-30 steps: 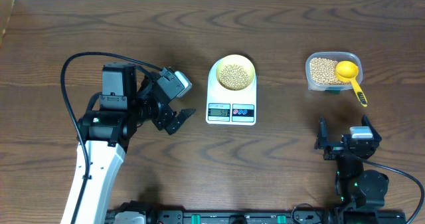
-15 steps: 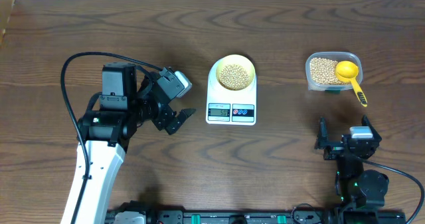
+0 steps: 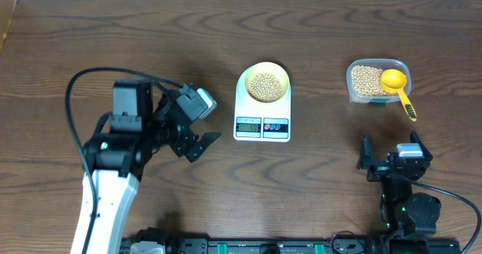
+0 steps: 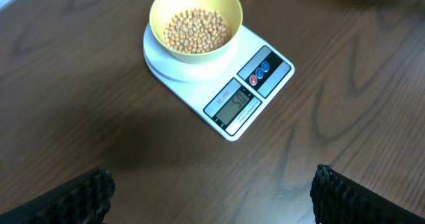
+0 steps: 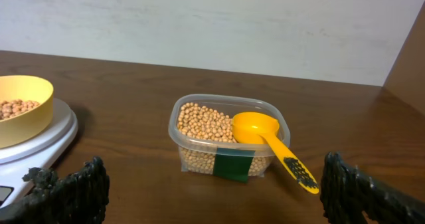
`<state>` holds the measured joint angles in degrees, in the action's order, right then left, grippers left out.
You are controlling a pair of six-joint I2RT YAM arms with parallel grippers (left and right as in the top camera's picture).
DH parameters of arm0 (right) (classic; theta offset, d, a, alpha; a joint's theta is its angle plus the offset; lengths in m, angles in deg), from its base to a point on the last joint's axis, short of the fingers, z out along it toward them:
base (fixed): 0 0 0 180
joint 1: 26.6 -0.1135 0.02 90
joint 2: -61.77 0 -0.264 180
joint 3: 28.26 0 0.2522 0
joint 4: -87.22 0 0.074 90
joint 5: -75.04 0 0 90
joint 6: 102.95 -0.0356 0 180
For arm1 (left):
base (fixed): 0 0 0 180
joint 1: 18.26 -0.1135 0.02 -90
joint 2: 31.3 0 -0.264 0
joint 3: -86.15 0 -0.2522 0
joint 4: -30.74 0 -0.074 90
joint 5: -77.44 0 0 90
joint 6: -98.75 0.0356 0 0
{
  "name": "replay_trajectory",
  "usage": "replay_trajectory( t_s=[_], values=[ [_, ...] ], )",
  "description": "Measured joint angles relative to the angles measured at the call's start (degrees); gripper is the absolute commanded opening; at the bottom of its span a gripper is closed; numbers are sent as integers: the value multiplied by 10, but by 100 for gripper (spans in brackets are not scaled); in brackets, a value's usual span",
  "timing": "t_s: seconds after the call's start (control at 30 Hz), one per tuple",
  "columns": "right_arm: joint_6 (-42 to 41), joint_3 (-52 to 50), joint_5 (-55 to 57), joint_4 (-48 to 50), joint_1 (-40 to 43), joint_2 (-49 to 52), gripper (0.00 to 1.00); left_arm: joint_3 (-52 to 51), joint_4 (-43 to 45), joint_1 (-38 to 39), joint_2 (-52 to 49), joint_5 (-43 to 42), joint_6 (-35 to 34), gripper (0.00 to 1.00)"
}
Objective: Scoop item into bowl and weigh 50g on scale
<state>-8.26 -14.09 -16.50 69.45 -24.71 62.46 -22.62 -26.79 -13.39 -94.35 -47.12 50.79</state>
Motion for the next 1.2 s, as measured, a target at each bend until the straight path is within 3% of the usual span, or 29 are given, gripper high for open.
replay_trajectory(
  t_s=[0.27, 0.63, 0.8, 0.97, 1.2],
  values=[
    [0, 0, 0, 0, 0, 0, 99, -2, -7, 0, 90, 0, 0, 96],
    [0, 0, 0, 0, 0, 0, 99, -89, 89, 0, 243, 16, -12, 96],
    [0, 0, 0, 0, 0, 0, 99, -182, 259, 0, 323, 95, -171, 96],
    [0, 0, 0, 0, 0, 0, 99, -296, 372, 0, 404, 204, -331, 96],
    [0, 0, 0, 0, 0, 0, 99, -428, 465, 0, 510, 248, -393, 96]
  ],
)
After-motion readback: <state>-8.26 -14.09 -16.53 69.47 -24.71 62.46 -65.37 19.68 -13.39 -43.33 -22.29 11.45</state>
